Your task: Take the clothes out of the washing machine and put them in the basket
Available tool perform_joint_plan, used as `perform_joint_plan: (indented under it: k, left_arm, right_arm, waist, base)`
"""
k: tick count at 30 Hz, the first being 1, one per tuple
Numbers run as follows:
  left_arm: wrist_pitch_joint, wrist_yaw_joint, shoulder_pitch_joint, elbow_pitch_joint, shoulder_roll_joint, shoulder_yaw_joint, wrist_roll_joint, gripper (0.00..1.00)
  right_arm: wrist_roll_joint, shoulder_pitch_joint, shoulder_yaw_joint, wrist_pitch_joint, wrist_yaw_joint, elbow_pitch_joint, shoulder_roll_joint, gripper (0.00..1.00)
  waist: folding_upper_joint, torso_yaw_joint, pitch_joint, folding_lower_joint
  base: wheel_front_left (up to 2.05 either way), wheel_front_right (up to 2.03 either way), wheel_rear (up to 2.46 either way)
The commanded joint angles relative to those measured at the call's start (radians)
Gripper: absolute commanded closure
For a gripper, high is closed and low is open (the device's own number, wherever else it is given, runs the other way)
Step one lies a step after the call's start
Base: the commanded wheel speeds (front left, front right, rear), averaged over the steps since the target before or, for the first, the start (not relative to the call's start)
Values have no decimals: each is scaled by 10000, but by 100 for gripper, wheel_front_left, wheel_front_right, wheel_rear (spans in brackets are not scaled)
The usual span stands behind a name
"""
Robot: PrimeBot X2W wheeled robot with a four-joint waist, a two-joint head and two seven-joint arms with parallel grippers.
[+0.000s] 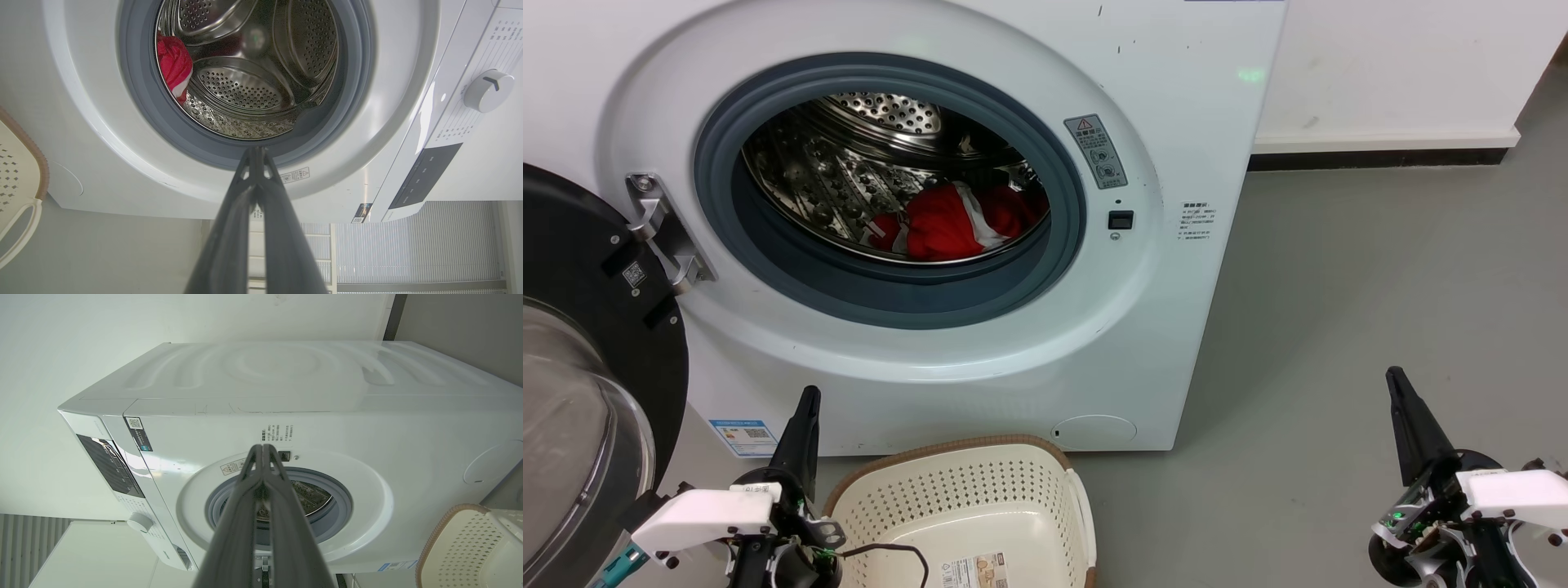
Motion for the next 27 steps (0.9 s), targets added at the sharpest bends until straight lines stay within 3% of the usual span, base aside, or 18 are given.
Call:
perform_joint_plan:
  k: [1,13,14,27]
  left_arm:
    - [9,-27,-66,-17,7,11,-22,100]
    - [9,-27,-66,-17,7,11,-23,100]
    - [-2,0,14,29,-4,-2,0,0]
    - [-612,0,84,-335,-7,-531,606,0]
  right_arm:
    - [-46,-141,3,-9,0,15,28,100]
    - [-46,-141,3,-11,0,15,28,100]
    - [4,16,0,2,0,23,0,0]
    - [-544,454,158,-605,0,-564,4,0]
  waist:
    - [0,0,0,0]
    - [0,0,0,0]
    - [0,0,0,0]
    - [0,-8,23,0]
  base:
    - [0,0,0]
    - [0,0,0]
    - [0,0,0]
    - [0,0,0]
